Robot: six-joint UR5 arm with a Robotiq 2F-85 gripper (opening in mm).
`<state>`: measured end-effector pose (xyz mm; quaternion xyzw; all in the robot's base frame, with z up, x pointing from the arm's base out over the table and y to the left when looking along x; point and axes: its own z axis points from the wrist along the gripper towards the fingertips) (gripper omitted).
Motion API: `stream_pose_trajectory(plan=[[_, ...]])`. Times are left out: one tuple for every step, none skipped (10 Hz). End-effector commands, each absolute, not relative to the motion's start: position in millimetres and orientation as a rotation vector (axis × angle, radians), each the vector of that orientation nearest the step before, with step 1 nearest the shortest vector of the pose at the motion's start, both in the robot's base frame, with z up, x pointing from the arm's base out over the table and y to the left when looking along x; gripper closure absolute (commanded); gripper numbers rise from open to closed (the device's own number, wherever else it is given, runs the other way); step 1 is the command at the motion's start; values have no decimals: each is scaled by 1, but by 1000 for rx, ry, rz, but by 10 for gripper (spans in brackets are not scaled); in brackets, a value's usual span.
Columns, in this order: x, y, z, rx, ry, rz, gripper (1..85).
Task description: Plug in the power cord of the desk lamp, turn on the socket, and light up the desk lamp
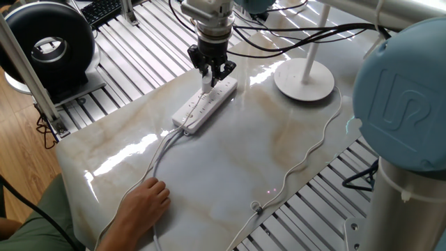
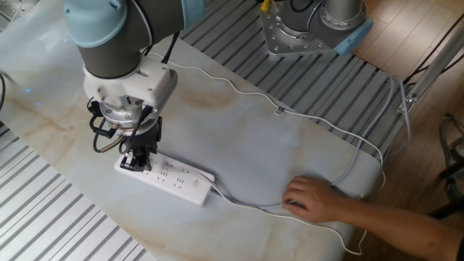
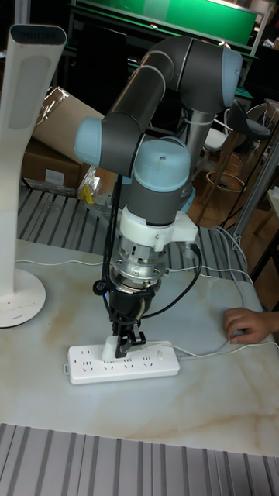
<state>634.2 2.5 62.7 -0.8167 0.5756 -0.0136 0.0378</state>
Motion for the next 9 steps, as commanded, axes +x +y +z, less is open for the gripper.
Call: stream_pose_trajectory(plan=[[634,1,63,-2484,1772,-28,847],[634,1,63,-2475,1781,-28,847],[633,0,62,-2470,1788,-27,847],[633,0,62,-2464,1793,-26,847],[633,0,63,-2460,1801,-26,847],[633,-1,63,-2453,1811,-26,847],[633,-1,62,-2450,1817,-27,847],[633,-1,62,-2448,1819,-27,847],[633,0,61,-2443,1821,-20,847]])
